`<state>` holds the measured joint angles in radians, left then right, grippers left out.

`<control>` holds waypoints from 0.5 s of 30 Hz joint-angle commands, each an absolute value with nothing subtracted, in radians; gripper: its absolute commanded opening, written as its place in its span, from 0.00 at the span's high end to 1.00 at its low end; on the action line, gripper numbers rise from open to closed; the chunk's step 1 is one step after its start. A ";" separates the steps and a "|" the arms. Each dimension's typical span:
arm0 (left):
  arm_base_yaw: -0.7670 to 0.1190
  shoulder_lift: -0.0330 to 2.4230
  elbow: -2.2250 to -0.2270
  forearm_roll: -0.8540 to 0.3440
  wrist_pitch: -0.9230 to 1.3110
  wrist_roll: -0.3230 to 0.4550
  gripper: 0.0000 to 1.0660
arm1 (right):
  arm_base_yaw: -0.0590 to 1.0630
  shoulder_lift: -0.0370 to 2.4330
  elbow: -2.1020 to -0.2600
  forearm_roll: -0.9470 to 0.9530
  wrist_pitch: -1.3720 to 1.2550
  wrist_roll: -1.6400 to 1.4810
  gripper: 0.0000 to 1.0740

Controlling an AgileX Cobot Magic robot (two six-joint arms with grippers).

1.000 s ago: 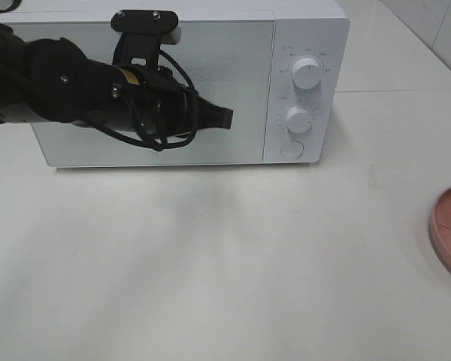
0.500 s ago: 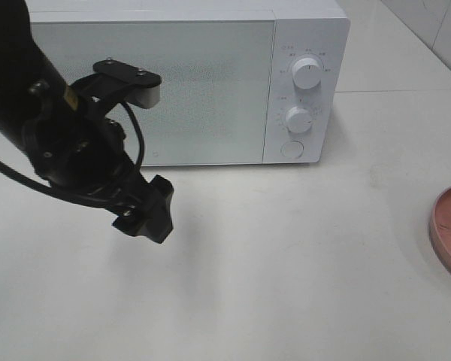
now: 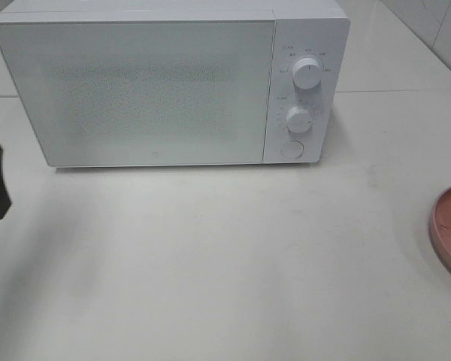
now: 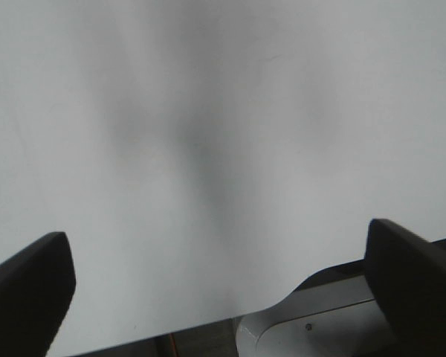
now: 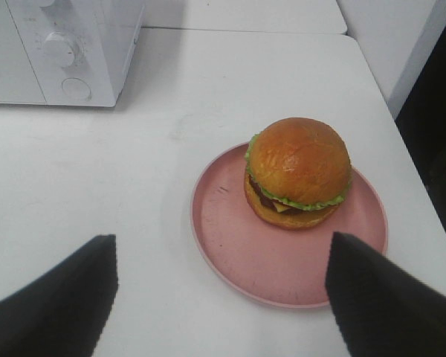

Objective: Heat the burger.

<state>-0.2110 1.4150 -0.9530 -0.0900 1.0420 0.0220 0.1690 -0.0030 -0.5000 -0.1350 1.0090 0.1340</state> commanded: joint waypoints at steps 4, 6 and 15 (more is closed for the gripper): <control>-0.059 1.294 -0.821 -0.118 1.062 0.010 0.07 | 0.164 -0.036 -0.500 -0.139 0.998 0.123 0.30; -0.022 1.217 -0.743 -0.119 1.063 0.010 0.07 | 0.164 -0.036 -0.500 -0.139 0.998 0.123 0.30; -0.018 0.851 -0.535 -0.119 1.046 0.009 0.07 | 0.164 -0.036 -0.500 -0.139 0.998 0.123 0.30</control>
